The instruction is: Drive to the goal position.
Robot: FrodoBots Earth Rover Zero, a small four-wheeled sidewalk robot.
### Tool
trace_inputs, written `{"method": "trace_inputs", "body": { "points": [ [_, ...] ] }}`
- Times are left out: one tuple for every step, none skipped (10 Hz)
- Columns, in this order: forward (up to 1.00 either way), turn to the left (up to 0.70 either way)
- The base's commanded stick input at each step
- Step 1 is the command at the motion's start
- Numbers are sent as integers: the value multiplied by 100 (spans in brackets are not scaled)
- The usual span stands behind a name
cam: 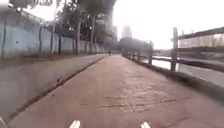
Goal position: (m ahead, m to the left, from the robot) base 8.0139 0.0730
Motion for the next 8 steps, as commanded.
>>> {"method": "trace_inputs", "body": {
  "points": [
    [70,0],
    [70,0],
    [70,0],
    [70,0],
    [70,0],
    [70,0],
    [70,0],
    [70,0]
  ]
}}
